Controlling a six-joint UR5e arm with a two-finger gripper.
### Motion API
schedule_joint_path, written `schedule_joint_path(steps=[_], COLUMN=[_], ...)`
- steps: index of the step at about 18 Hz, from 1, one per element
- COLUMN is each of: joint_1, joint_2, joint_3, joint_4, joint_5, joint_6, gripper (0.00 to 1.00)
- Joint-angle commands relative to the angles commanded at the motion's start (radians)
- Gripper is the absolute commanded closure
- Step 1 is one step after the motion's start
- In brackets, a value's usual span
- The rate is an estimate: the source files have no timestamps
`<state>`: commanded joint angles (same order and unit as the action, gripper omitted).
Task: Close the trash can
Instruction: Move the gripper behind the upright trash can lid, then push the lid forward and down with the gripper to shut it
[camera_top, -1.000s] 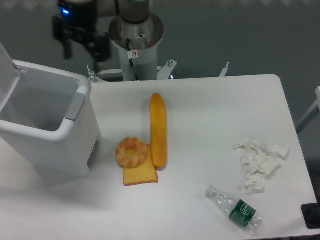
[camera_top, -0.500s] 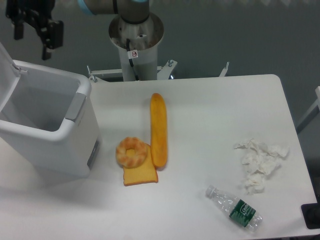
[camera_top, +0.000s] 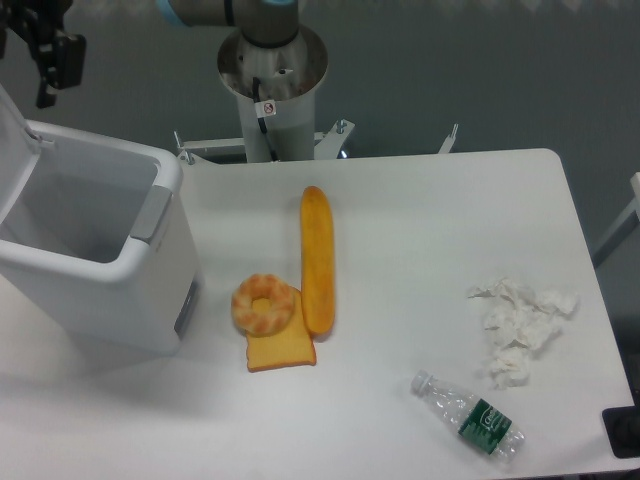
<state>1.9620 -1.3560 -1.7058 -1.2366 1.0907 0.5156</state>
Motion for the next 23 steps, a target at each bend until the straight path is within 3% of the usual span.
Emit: schedule_joint_path(steps=[12,23], joint_1=[0.009,0.144], joint_2=[-0.012,-0.008], joint_3=[0.006,0.009], joint_4=[0.048,0.077], joint_5=[0.009,0.009], joint_6=[-0.034,-0.029], gripper=[0.00,0.00])
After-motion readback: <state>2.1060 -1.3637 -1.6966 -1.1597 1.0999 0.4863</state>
